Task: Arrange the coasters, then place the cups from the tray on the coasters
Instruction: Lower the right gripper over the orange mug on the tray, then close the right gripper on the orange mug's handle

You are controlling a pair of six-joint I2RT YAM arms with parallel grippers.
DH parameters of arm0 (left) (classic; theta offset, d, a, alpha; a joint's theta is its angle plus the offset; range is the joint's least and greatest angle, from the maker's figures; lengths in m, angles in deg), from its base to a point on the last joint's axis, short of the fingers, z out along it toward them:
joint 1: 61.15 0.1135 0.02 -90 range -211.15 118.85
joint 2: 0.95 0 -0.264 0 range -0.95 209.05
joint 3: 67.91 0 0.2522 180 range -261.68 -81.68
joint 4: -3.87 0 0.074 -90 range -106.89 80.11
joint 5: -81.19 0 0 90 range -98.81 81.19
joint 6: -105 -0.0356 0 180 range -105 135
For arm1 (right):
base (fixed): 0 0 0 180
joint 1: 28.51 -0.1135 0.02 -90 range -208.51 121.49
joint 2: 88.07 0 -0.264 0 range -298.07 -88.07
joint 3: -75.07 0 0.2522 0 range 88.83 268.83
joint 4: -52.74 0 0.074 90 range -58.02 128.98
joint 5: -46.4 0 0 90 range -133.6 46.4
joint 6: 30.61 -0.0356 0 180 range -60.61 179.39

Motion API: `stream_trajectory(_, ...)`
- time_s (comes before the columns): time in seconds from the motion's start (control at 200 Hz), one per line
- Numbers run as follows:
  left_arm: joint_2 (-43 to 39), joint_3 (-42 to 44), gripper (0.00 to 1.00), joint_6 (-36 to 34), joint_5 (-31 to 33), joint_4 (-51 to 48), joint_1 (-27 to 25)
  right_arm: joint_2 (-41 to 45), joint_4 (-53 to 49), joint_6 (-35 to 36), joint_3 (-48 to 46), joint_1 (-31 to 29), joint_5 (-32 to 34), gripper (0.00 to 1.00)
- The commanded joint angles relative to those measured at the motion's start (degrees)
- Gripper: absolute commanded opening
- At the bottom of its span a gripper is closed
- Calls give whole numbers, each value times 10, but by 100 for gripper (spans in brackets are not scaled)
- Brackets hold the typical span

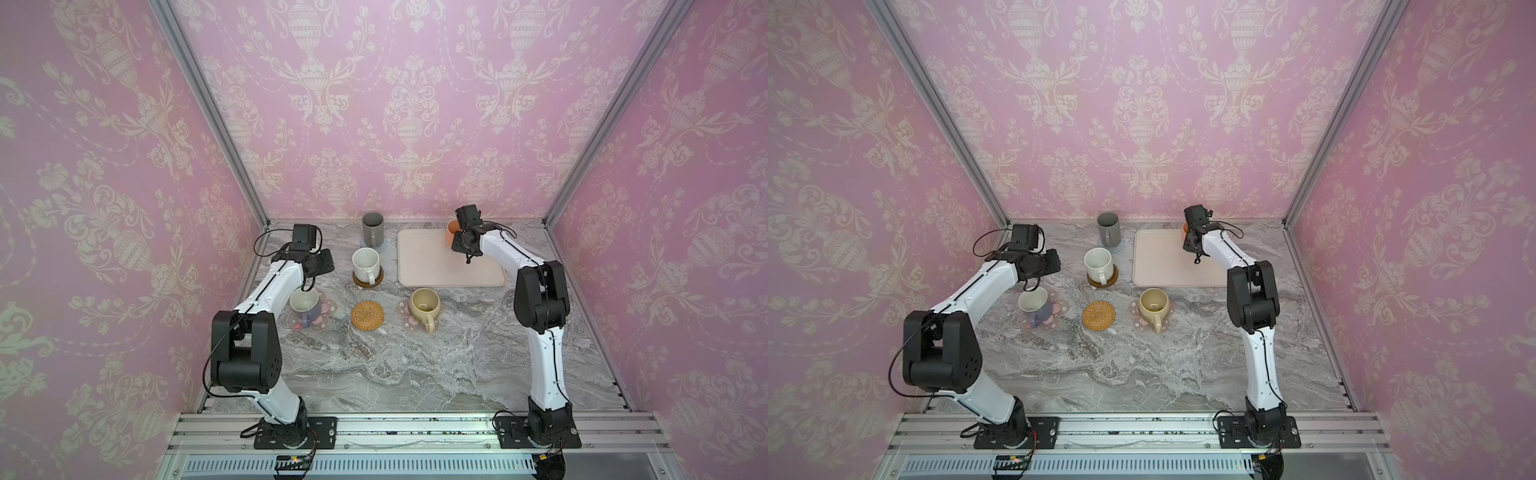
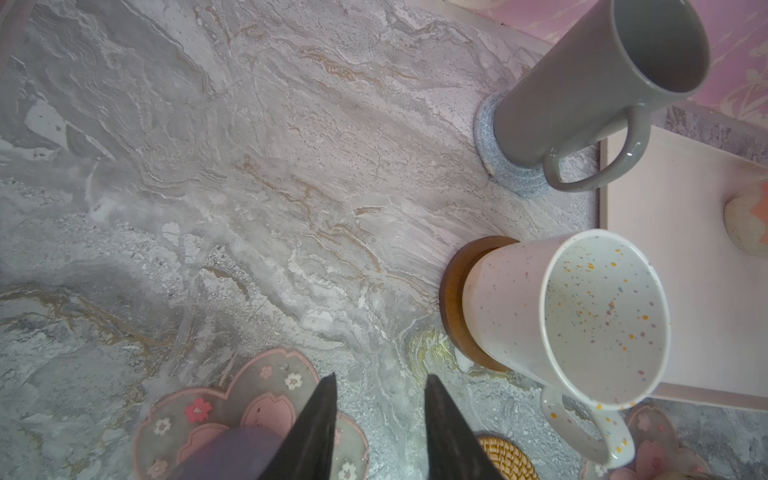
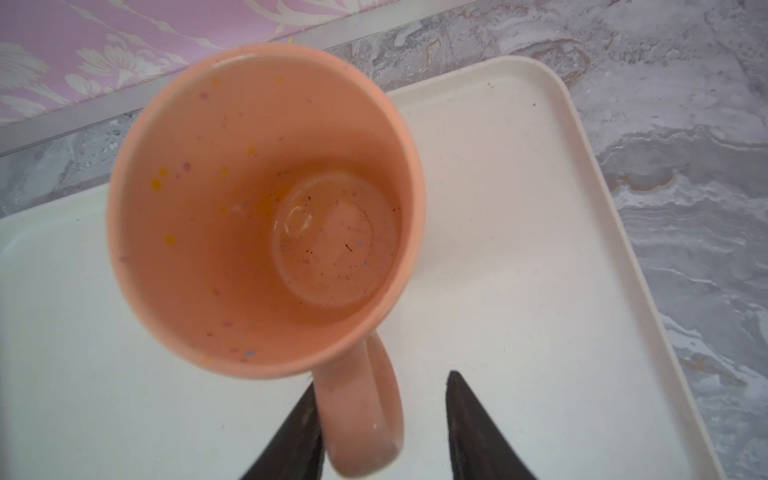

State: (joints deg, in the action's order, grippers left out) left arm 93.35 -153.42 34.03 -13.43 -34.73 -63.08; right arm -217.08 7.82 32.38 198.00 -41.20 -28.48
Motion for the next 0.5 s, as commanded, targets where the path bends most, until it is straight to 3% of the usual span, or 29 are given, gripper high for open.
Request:
stream_trajectory(0.0,4,-16,38,13,-12,0,5,15,10,16,0,11,-29,46)
stream_trajectory(0.495,9,-29,39,24,-10,-5,4,-34,-23,47,66,24,-81,44)
